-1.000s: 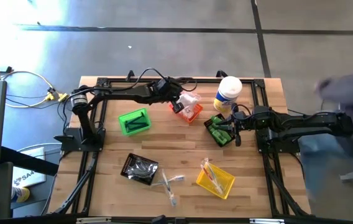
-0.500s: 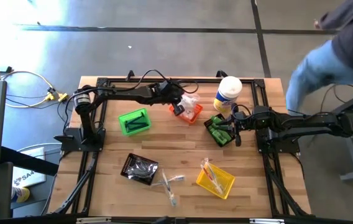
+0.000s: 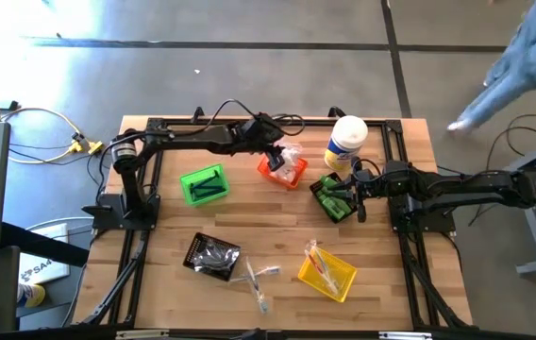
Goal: Pick & Place Travel size toiletries
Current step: Put the dark blue toothbrush into the yellow bin
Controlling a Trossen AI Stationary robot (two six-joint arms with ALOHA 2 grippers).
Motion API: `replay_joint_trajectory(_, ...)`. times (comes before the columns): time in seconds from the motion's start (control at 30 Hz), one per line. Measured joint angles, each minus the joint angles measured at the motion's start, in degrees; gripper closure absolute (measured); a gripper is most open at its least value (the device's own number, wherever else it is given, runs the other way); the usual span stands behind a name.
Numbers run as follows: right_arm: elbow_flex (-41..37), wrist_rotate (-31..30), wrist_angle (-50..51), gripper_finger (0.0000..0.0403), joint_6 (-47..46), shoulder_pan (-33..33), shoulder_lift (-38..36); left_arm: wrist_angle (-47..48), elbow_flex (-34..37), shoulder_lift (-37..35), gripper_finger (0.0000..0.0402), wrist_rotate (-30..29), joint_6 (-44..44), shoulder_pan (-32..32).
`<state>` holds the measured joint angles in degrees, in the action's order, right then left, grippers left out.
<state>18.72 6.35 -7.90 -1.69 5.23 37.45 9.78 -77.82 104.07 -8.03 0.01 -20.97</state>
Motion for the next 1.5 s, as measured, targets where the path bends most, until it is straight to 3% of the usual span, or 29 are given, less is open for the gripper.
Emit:
replay_joint_trajectory(0.2, 0.0, 0.02, 0.0, 0.0342, 0.0, 0.0, 0.0, 9.93, -6.25, 0.0, 0.0199, -0.02, -4.26, -0.02)
replay_joint_trajectory(0.37, -0.02, 0.17, 0.0, 0.0342, -0.02, 0.0, -0.01, 21.56, -10.79, -0.02, 0.0197, 3.27, -9.81, 0.52)
replay_joint_trajectory(0.57, -0.02, 0.2, 0.0, 0.0342, -0.02, 0.0, 0.0, 25.29, -11.11, -0.42, 0.0198, 4.81, -8.79, 4.9)
replay_joint_trajectory(0.77, -0.02, 3.56, 0.0, 0.0342, -0.23, -0.02, -0.02, 21.27, -9.63, -0.42, 0.0242, 4.7, -7.71, 10.37)
replay_joint_trajectory(1.0, -0.02, 5.88, -0.02, 0.0342, -0.22, -0.02, -0.01, 0.62, -3.34, -0.42, 0.033, 4.49, -7.37, 15.54)
replay_joint_trajectory(1.13, -0.02, 5.97, 0.16, 0.0342, -0.22, -0.02, -0.02, -6.43, 1.2, -0.42, 0.0372, 4.48, -7.77, 17.87)
replay_joint_trajectory(1.27, -0.02, 6.21, 1.01, 0.0342, -0.26, -0.02, 0.0, -7.93, 4.52, -0.42, 0.0398, 4.28, -9.25, 20.78)
replay_joint_trajectory(1.5, -0.02, 6.21, 1.16, 0.0342, -1.51, -0.02, -0.01, -2.79, 7.16, -0.42, 0.0396, 4.28, -12.36, 26.42)
